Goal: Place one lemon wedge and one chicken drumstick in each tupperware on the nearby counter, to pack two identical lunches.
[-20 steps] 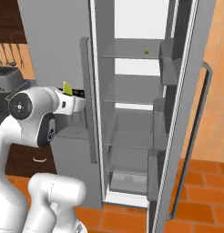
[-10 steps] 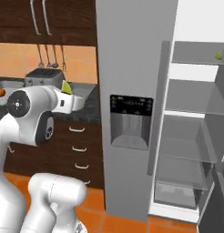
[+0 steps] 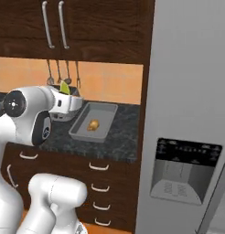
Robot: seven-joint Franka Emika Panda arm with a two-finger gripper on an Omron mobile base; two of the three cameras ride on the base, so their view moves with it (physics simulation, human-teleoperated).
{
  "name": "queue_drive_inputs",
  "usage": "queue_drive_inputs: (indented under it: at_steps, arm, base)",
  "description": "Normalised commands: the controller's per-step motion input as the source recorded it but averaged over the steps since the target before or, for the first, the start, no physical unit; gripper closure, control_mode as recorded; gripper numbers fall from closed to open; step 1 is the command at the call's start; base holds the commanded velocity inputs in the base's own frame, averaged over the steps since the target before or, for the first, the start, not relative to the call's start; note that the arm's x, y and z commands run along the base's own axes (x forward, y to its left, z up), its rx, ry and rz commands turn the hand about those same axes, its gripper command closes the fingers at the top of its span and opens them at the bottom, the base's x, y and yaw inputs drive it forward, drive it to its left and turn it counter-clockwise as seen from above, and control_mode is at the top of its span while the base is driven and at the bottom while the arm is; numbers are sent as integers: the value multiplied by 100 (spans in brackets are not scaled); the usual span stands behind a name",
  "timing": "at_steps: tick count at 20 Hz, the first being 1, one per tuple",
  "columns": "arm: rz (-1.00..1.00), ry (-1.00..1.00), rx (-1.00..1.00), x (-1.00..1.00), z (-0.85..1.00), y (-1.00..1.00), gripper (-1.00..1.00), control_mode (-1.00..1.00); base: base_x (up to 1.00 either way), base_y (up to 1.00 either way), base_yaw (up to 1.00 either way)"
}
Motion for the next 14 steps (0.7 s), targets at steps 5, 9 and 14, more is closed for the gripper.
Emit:
queue_drive_inputs:
  at_steps: [5,9,14]
  arm:
    - [0,0,0,0,0,0,100,100]
    - [0,48,7,50,-50,0,100,-100]
    - [0,94,13,87,-100,35,100,-100]
  base:
    - [100,-61,-4]
    - [50,-9,0]
    - [0,0,0]
